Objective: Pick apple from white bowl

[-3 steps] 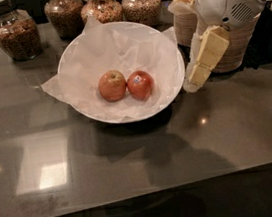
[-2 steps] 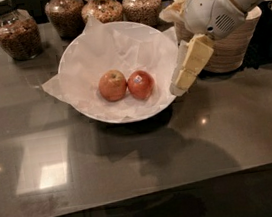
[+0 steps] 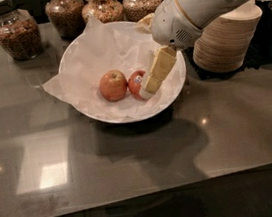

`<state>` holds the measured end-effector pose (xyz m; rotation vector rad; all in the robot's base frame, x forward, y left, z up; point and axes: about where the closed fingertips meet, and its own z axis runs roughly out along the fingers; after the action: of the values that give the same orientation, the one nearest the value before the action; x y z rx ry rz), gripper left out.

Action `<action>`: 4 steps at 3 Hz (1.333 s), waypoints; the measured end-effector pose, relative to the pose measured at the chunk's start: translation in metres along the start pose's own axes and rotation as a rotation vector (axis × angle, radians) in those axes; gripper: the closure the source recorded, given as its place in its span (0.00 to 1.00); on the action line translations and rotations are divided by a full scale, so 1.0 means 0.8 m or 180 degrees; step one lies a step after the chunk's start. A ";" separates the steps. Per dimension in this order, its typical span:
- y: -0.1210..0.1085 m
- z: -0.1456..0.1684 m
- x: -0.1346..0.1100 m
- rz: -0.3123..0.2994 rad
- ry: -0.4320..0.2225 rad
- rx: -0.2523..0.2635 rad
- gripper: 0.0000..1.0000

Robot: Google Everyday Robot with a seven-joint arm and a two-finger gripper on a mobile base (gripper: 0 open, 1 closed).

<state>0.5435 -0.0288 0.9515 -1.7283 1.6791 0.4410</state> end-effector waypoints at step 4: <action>-0.021 0.076 0.007 -0.0115 0.0007 -0.0184 0.23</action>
Offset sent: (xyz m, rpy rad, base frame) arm 0.0335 0.0290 -0.0455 -0.0171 0.0425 0.0479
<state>0.5734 0.0068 0.9089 -1.7984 1.6485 0.4752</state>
